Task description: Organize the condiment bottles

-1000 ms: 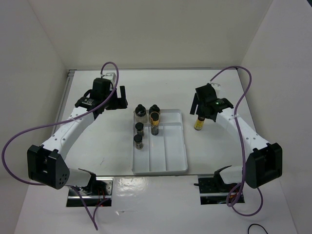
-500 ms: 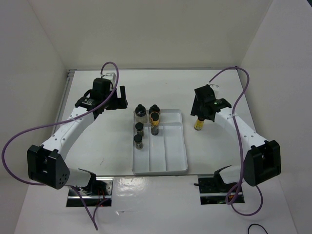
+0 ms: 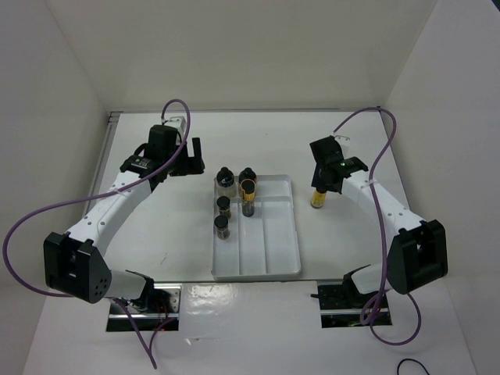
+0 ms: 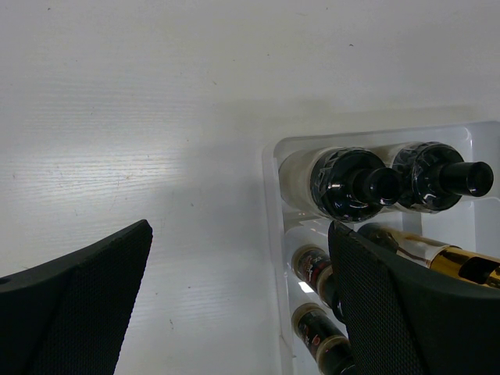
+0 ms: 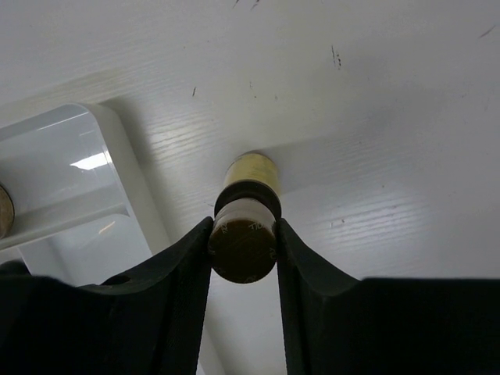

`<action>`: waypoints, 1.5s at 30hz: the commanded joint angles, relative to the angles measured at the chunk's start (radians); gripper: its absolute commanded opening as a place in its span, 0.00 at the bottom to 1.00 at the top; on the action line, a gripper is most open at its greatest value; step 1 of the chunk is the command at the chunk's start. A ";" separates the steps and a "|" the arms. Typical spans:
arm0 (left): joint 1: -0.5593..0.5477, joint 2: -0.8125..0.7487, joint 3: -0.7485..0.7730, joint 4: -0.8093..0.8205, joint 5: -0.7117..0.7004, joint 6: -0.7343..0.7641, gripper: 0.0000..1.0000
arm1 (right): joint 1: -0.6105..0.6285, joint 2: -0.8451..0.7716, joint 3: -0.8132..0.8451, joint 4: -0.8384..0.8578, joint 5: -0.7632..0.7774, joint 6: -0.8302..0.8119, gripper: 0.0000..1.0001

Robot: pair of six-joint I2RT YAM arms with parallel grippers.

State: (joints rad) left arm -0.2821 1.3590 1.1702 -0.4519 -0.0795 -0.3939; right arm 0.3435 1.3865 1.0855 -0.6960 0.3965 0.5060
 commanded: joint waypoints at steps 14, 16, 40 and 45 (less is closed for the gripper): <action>0.006 -0.021 -0.007 0.024 0.011 0.013 0.99 | -0.006 -0.036 0.117 -0.056 0.024 0.002 0.00; 0.006 -0.021 -0.007 0.024 0.011 0.013 0.99 | -0.006 -0.056 0.157 -0.075 0.011 -0.020 0.00; 0.006 -0.021 -0.007 0.024 0.020 0.013 0.99 | 0.325 0.035 0.254 -0.036 -0.019 0.065 0.00; 0.006 -0.021 -0.007 0.024 0.020 0.013 0.99 | 0.334 0.083 0.232 0.003 -0.019 0.065 0.00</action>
State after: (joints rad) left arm -0.2817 1.3590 1.1702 -0.4519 -0.0719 -0.3939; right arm 0.6651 1.4601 1.3159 -0.7891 0.3542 0.5568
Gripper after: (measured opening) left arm 0.992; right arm 0.405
